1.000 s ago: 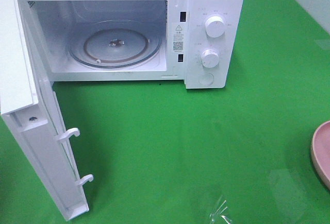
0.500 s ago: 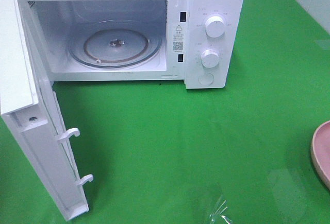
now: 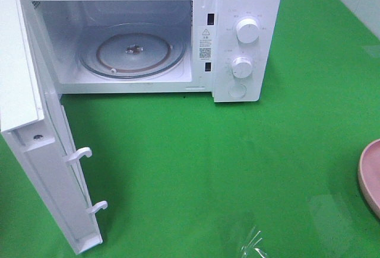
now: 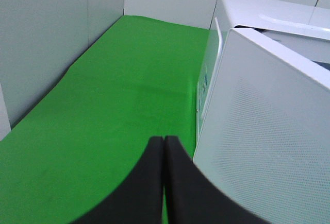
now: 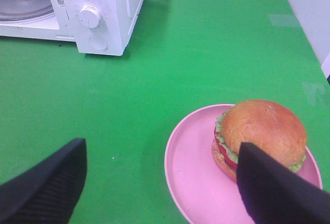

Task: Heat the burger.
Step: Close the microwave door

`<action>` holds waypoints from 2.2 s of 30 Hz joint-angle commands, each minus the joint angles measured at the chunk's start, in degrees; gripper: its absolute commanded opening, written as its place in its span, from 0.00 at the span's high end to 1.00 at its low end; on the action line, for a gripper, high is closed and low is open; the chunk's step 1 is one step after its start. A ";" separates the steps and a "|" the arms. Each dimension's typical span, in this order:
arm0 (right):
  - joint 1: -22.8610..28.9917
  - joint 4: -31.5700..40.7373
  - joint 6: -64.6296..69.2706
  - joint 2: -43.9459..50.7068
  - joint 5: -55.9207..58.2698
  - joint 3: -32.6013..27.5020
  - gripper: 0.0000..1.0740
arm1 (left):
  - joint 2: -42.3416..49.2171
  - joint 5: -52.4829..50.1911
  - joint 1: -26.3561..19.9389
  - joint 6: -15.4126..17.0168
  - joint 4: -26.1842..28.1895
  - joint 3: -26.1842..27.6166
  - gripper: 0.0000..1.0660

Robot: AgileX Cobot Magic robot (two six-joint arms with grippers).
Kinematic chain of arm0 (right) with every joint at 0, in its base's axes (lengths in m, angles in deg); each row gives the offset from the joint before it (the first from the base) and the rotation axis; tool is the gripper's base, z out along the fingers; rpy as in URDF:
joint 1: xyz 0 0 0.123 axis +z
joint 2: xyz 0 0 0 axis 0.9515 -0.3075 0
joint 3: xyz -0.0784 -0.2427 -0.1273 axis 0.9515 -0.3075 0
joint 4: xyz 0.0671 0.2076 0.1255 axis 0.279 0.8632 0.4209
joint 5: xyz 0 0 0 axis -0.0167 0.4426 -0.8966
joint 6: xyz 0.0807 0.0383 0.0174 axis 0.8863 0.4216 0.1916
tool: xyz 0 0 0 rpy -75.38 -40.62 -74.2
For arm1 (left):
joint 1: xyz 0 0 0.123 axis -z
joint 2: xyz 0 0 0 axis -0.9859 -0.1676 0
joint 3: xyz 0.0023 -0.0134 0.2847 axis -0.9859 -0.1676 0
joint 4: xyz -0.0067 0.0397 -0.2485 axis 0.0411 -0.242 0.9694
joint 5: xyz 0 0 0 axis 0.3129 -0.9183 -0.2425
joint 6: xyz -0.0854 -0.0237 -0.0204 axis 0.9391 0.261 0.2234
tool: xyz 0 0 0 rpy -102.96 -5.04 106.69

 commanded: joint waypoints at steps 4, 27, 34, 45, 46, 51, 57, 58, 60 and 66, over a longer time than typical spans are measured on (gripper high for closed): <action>-0.23 -0.23 0.11 1.55 -0.40 -0.11 0.30 | -9.28 -10.31 0.29 5.27 -5.90 -0.11 1.00; -0.23 -0.23 0.06 1.55 -0.40 -0.11 0.31 | -39.25 -40.79 0.29 22.69 -35.98 1.20 1.00; -0.23 -0.23 0.06 1.55 -0.40 -0.11 0.31 | -44.35 -41.31 0.29 24.12 -41.83 5.04 1.00; -0.23 -0.23 0.06 1.55 -0.40 -0.11 0.32 | -49.90 -41.20 4.98 23.84 -43.20 9.22 1.00; -0.23 -0.23 0.06 1.55 -0.40 -0.11 0.32 | -50.88 -41.14 6.65 22.80 -41.54 10.20 1.00; -0.23 -0.23 0.06 1.55 -0.40 -0.11 0.32 | -53.46 -41.31 9.40 22.46 -38.39 12.43 1.00; -0.23 -0.23 0.06 1.55 -0.40 -0.11 0.32 | -56.15 -41.20 13.06 22.46 -36.38 15.13 1.00; -0.23 -0.23 0.06 1.55 -0.40 -0.11 0.32 | -56.67 -41.20 13.75 22.40 -35.41 15.70 1.00; -0.23 -0.23 0.00 1.55 -0.40 -0.11 0.32 | -57.41 -41.08 14.78 22.23 -34.55 16.73 1.00; -0.23 -0.17 -0.06 1.55 -0.40 -0.11 0.32 | -60.28 -38.67 19.14 21.14 -31.57 21.08 1.00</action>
